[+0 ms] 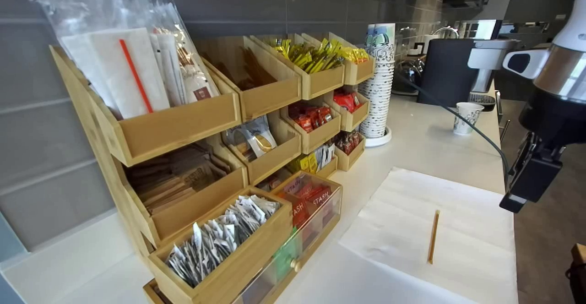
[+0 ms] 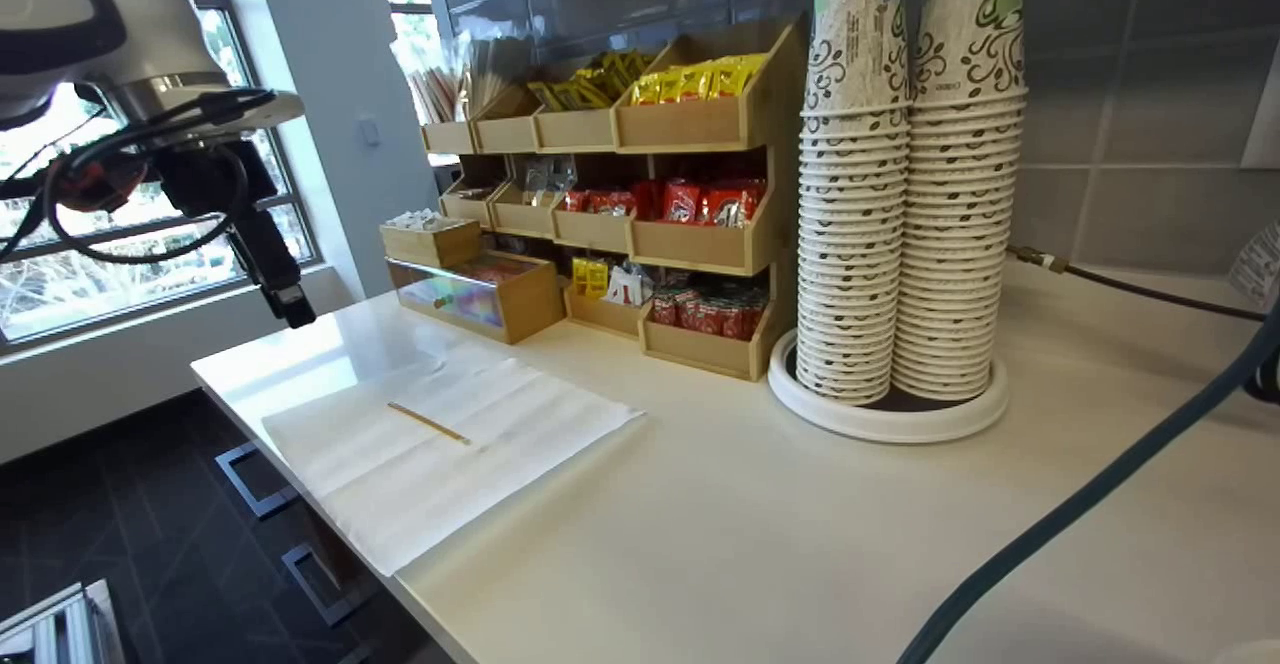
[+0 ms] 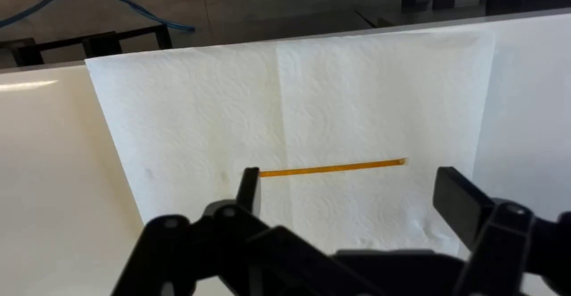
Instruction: Press on the brown object
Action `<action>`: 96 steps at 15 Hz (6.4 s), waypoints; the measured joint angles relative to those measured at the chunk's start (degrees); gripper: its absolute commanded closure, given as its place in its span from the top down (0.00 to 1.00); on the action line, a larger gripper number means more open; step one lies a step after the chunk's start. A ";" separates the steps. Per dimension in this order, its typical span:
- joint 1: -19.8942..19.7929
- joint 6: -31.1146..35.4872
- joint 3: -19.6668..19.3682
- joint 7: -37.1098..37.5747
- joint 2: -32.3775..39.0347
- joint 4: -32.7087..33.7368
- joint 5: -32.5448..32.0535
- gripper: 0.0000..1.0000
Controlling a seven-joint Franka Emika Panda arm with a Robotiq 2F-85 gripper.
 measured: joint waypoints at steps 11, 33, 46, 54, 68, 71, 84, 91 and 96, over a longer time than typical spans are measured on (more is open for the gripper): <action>0.88 1.17 -0.78 -12.91 4.95 3.08 -10.27 1.00; 9.46 5.73 -10.34 -61.39 21.31 8.28 -19.79 1.00; 9.77 7.91 -15.83 -85.95 23.43 8.28 -15.51 1.00; 10.44 13.81 -16.20 -95.15 28.12 8.30 -5.81 0.44; 7.62 18.65 -16.24 -95.15 32.21 8.26 -5.35 0.00; 6.73 18.70 -16.26 -95.15 32.91 8.27 -5.35 0.00; 4.00 21.22 -16.76 -93.31 35.65 8.28 -4.86 0.00; 3.19 23.71 -16.76 -91.77 37.44 8.34 -4.86 0.00; 2.66 23.83 -16.76 -91.43 37.73 8.32 -4.86 0.00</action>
